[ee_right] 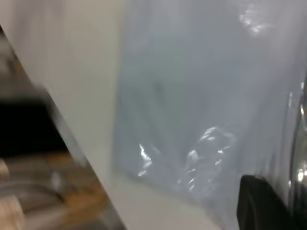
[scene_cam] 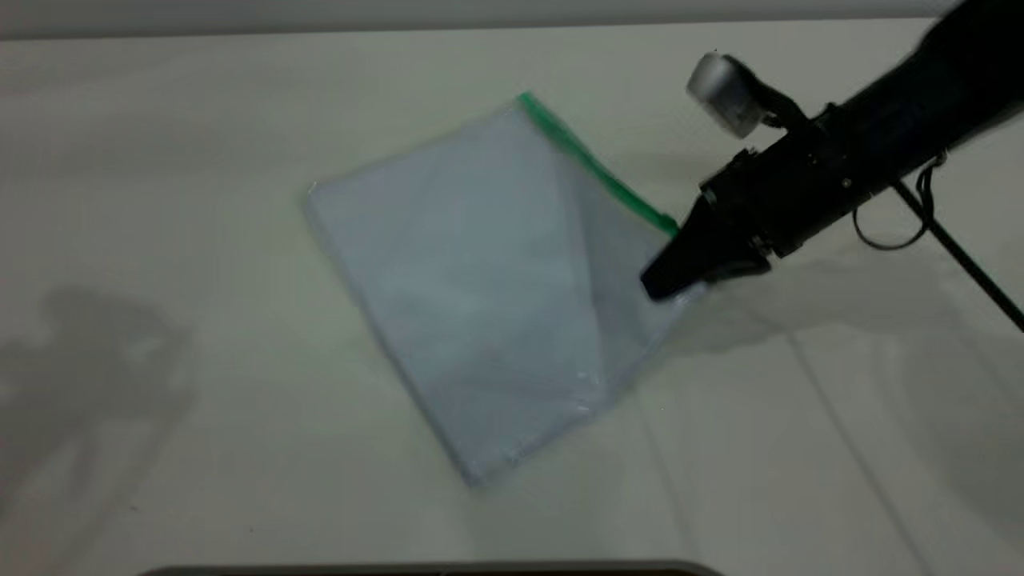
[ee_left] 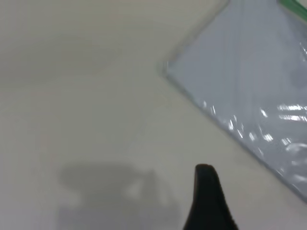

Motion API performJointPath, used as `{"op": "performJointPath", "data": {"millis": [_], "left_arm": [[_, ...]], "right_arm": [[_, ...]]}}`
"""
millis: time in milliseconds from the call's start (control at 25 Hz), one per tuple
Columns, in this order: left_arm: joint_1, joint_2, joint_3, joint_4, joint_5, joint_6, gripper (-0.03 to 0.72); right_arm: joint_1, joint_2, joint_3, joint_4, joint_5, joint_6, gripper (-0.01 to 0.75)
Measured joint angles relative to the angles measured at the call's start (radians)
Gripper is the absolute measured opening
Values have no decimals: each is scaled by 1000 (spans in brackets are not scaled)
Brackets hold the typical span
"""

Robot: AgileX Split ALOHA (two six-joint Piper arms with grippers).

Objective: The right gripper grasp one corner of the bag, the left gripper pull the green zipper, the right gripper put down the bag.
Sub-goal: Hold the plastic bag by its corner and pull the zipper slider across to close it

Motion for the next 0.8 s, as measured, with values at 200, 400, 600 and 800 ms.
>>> {"op": "performJointPath", "data": {"millis": [200,400,600,800], "left_arm": [[-19,146,-70,-144,-8,173,567],[-95,360,-249,-347,-3,443,567],[-130,617,-469,-489,109,687,567],[-149,866,-740,-538,341,787,567]], "right_arm": [[-1,-18,-194,-100,-3,121,34],[76,-25,-325,-70,6,144,34],[113,-25,-357,-39,87,146,34],[111,-25,-357,-40,100,146,34]]}}
